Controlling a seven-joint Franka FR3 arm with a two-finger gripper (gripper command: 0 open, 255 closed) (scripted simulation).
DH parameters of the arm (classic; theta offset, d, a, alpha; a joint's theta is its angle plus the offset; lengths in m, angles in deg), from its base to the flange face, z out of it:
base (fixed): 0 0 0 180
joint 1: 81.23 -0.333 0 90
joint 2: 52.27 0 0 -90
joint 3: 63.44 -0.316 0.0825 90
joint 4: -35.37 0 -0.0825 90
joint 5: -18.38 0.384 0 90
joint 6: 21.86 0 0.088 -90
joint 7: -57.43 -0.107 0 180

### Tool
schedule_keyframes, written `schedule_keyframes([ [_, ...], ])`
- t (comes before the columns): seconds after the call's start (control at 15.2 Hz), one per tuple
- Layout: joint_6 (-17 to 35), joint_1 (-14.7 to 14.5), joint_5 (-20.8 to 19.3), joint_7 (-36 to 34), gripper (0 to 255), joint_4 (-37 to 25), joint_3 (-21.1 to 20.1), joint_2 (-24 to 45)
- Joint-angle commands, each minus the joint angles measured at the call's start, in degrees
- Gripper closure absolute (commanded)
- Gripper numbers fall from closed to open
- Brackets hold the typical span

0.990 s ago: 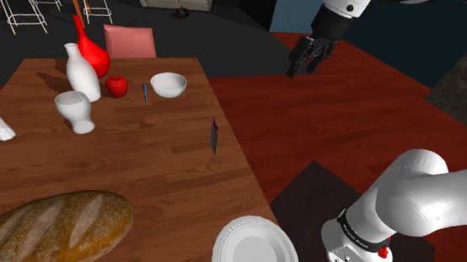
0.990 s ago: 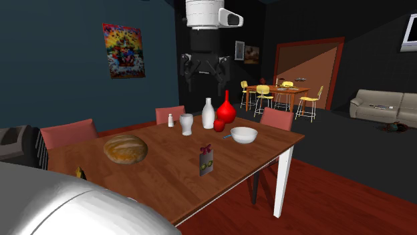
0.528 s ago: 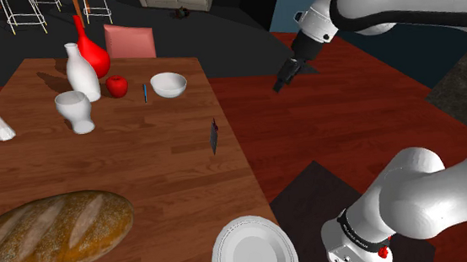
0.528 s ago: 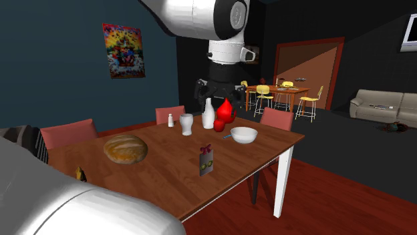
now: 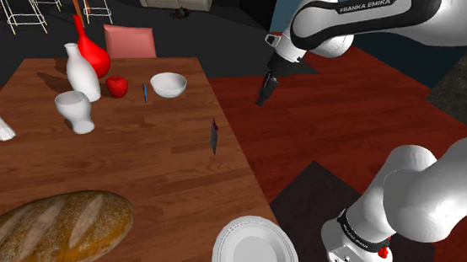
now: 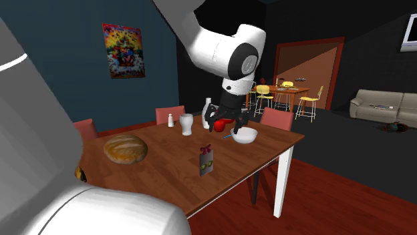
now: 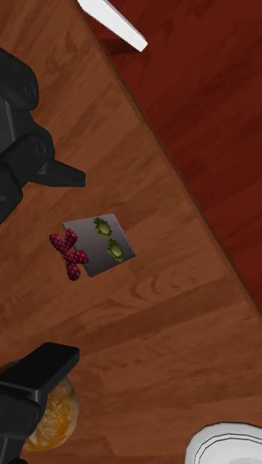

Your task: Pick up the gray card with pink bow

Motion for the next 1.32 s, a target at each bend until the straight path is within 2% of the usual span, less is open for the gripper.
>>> schedule_keyframes([
  [0.0,2.3,-2.4,3.6,8.6,0,-1.4,2.5,5.1],
  [0.33,3.5,-6.4,14.3,28.7,0,-7.5,5.5,17.9],
  [0.59,2.1,-6.6,22.1,43.0,0,-13.7,4.3,28.0],
  [0.79,0.6,-5.7,26.2,52.0,0,-18.8,2.1,35.0],
  [0.92,-0.3,-5.0,27.9,56.7,0,-22.0,0.5,38.9],
  [1.25,1.9,-4.5,30.0,59.0,0,-21.7,-0.4,41.6],
])
